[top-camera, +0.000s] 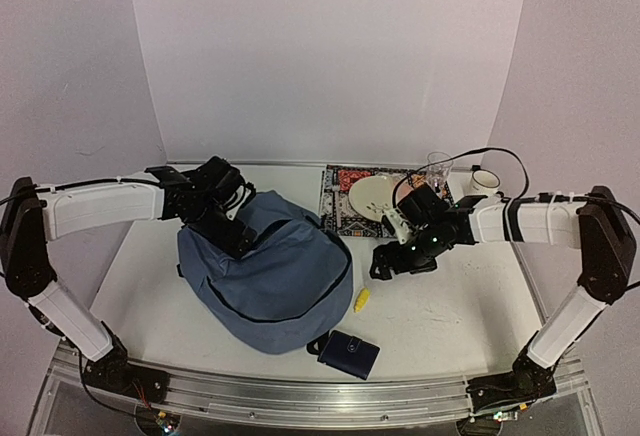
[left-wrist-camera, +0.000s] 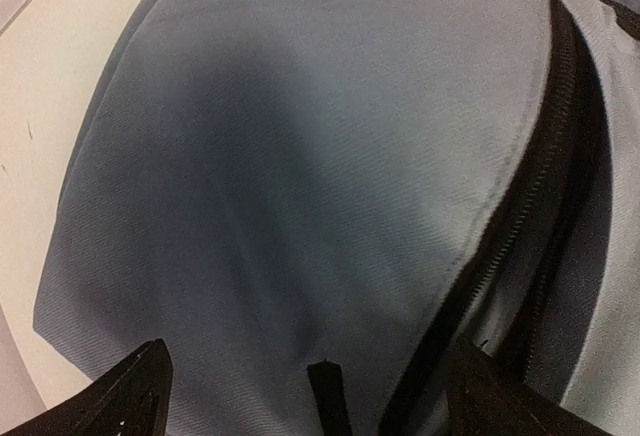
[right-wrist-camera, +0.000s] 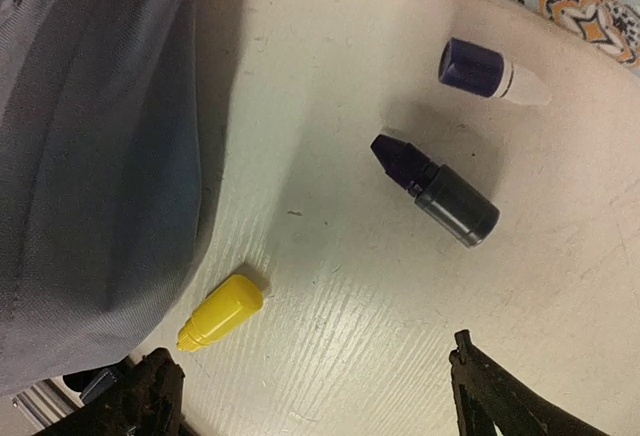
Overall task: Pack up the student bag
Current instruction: Open the lower front pocket of the student bag.
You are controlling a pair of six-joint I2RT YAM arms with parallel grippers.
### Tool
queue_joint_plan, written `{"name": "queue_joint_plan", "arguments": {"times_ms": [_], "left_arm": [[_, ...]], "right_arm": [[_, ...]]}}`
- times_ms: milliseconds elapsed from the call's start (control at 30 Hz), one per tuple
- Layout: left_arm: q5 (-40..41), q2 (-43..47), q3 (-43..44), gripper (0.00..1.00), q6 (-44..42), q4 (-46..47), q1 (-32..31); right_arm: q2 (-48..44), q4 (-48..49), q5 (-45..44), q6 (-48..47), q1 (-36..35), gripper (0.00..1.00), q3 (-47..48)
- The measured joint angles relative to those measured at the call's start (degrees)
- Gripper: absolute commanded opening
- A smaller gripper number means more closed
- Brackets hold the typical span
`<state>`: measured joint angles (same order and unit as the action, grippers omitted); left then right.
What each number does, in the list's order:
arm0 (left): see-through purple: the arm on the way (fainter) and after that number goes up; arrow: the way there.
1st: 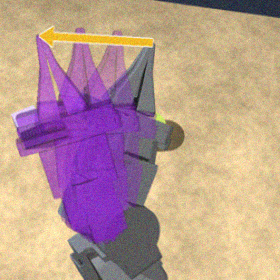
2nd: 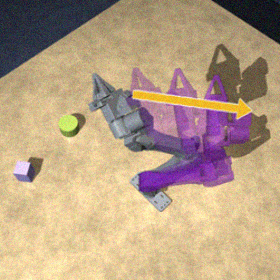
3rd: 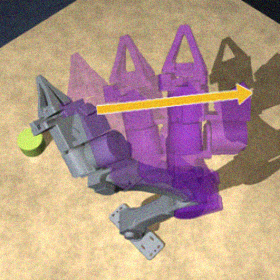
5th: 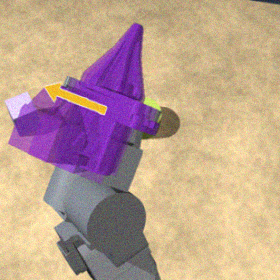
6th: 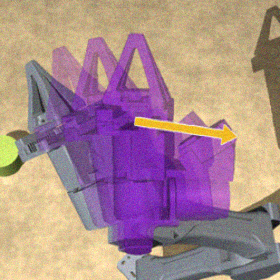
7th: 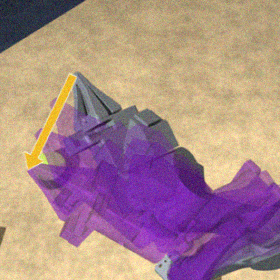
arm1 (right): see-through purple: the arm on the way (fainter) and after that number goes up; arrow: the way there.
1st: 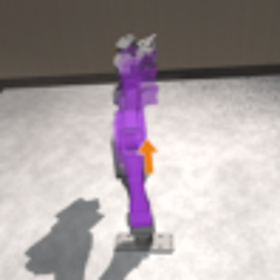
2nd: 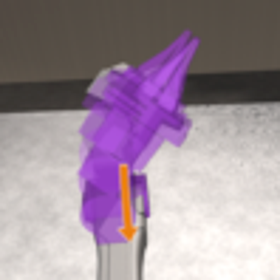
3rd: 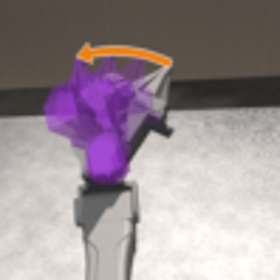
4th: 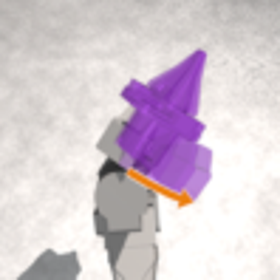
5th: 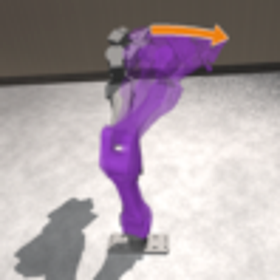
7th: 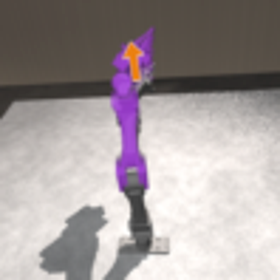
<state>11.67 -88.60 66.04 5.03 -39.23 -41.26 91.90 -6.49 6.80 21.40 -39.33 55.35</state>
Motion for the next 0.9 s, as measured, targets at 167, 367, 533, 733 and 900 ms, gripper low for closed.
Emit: {"name": "queue_joint_plan", "arguments": {"times_ms": [167, 367, 533, 733, 900], "left_arm": [[0.68, -0.89, 0.77, 0.99, -2.38, 0.59, -2.48], [7.15, -6.42, 4.46, 0.91, -3.54, 2.20, -3.08], [14.15, -9.16, 5.88, 0.74, -3.38, 4.86, -3.02], [17.48, -9.42, 6.03, 0.31, -3.30, 5.19, -1.47], [16.09, -9.33, 6.16, 0.09, -3.33, 5.13, -0.65]], "right_arm": [[3.17, 0.55, -0.24, 1.25, -1.51, 0.95, 0.03], [5.76, 1.17, -0.72, 2.95, -3.13, 0.95, 1.03], [6.96, 1.59, -1.99, 4.57, -4.71, 0.94, 1.78], [8.62, 1.14, -5.13, 7.85, -7.82, 0.88, 2.67], [11.77, -0.77, -9.38, 10.85, -10.85, 0.82, 5.36]]}}
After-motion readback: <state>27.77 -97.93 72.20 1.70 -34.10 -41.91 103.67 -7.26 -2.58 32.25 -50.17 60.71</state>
